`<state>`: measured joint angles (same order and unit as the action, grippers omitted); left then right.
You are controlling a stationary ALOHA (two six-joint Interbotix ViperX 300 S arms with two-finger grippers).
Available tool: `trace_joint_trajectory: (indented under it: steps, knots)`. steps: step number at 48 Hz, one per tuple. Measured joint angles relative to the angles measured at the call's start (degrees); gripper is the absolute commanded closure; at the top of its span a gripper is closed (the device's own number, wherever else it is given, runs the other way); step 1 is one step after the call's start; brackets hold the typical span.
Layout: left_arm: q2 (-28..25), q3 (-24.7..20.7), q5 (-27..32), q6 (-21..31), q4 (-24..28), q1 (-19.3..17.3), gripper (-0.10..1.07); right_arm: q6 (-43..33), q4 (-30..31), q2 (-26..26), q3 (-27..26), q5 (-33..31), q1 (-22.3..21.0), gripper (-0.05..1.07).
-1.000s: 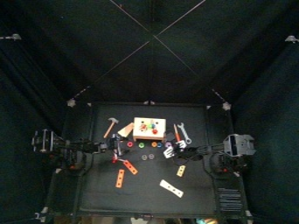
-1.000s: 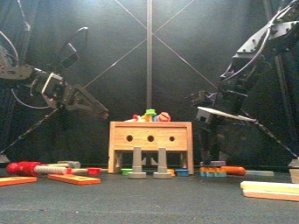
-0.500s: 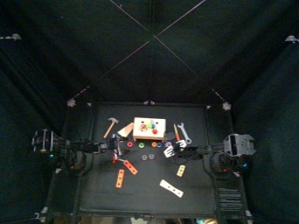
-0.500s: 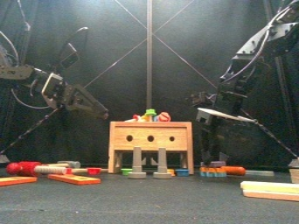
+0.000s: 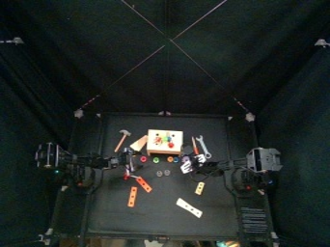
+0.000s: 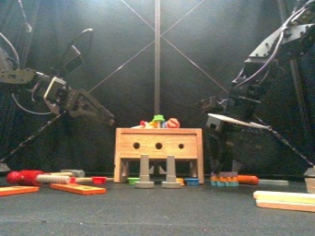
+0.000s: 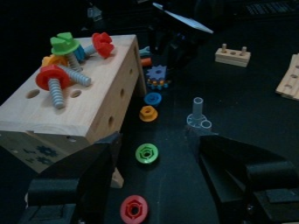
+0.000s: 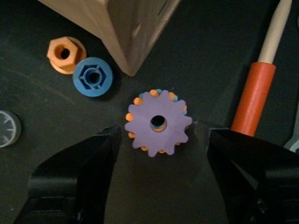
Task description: Stack gears
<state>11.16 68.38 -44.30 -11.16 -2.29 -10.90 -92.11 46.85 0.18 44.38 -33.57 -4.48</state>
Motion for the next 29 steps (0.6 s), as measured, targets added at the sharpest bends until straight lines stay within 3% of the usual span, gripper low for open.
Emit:
trace_joint_trajectory:
  steps: [29]
  knots:
    - [0.09, 0.0, 0.0, 0.0, 0.0, 0.0, 0.03, 0.09, 0.88, -1.85, -0.62, -0.53, 0.26, 0.03]
